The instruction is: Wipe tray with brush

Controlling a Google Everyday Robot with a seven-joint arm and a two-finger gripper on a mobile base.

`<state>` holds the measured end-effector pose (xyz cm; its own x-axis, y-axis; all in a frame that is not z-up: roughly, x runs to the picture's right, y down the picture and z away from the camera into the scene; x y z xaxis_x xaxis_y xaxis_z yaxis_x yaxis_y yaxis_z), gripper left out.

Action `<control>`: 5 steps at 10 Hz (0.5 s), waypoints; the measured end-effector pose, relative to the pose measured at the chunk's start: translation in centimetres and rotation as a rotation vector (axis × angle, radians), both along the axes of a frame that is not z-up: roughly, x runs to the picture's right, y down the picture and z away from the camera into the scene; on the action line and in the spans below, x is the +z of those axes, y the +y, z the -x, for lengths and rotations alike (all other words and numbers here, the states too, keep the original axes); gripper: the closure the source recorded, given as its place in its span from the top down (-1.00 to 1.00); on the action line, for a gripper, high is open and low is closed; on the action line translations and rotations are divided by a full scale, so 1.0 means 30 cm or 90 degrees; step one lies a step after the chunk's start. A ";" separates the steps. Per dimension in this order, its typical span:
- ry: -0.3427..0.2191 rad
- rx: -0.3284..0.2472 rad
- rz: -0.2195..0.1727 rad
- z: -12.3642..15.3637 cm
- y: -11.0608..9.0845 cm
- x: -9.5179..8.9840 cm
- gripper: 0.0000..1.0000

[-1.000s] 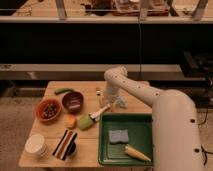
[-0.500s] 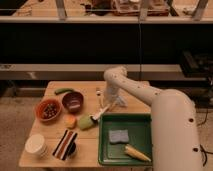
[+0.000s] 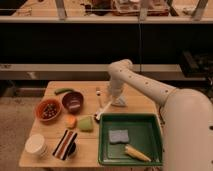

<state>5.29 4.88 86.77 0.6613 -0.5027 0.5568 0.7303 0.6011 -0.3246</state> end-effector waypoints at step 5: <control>0.007 0.097 0.059 -0.234 -0.063 -0.085 -1.00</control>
<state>12.31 3.00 84.22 0.7321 -0.3426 0.5888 0.6288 0.6723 -0.3906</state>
